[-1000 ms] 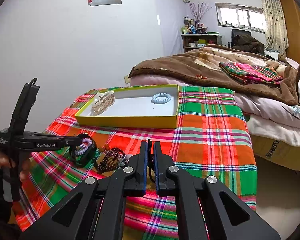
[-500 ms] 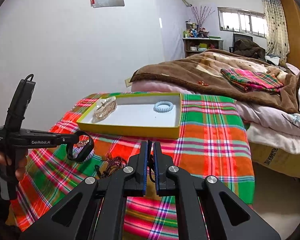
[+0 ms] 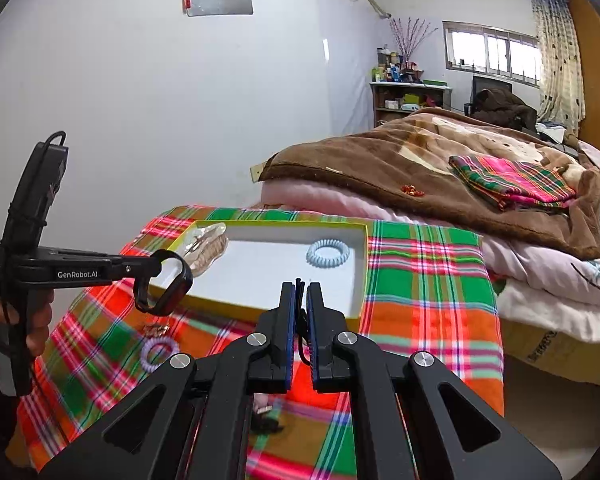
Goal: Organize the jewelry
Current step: 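Carry the black band with the left gripper into the box while the right carries the beaded tie there, then open both grippers to drop the black band and beaded tie in the box, then move both open grippers back toward the remaining jewelry on the sheet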
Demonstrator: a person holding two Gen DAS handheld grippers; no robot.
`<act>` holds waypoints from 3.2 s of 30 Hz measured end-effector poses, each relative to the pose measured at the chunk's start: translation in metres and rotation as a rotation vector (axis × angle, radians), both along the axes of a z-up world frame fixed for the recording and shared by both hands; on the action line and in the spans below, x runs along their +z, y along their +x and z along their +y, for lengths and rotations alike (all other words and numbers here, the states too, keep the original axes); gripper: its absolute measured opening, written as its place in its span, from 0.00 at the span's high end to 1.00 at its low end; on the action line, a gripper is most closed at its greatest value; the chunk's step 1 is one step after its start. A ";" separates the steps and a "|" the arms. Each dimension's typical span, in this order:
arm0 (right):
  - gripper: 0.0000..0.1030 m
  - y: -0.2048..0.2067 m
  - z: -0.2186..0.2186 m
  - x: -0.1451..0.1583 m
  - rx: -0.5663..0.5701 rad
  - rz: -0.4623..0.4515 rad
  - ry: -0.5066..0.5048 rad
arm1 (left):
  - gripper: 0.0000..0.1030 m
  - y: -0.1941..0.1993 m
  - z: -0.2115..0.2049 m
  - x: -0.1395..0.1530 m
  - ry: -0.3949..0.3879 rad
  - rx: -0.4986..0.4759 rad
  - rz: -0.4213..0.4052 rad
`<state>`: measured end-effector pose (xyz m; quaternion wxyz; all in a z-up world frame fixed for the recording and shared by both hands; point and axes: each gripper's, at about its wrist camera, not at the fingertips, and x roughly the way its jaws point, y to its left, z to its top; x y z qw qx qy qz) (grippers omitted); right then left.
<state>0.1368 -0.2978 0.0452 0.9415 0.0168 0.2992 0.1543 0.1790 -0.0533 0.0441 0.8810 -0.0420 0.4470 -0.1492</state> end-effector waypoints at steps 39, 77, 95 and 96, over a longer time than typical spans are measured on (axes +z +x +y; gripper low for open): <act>0.95 0.130 0.017 -0.057 0.016 0.201 0.020 | 0.88 0.125 -0.035 -0.054 0.040 -0.001 0.114; 0.78 0.114 0.019 -0.068 0.020 0.241 -0.070 | 0.55 0.116 -0.031 -0.049 0.048 0.017 0.114; 0.57 0.093 0.020 -0.049 0.023 0.209 -0.033 | 0.51 0.082 -0.024 -0.022 0.030 0.007 0.053; 0.57 0.091 0.020 -0.048 0.022 0.205 -0.033 | 0.51 0.080 -0.024 -0.021 0.028 0.010 0.050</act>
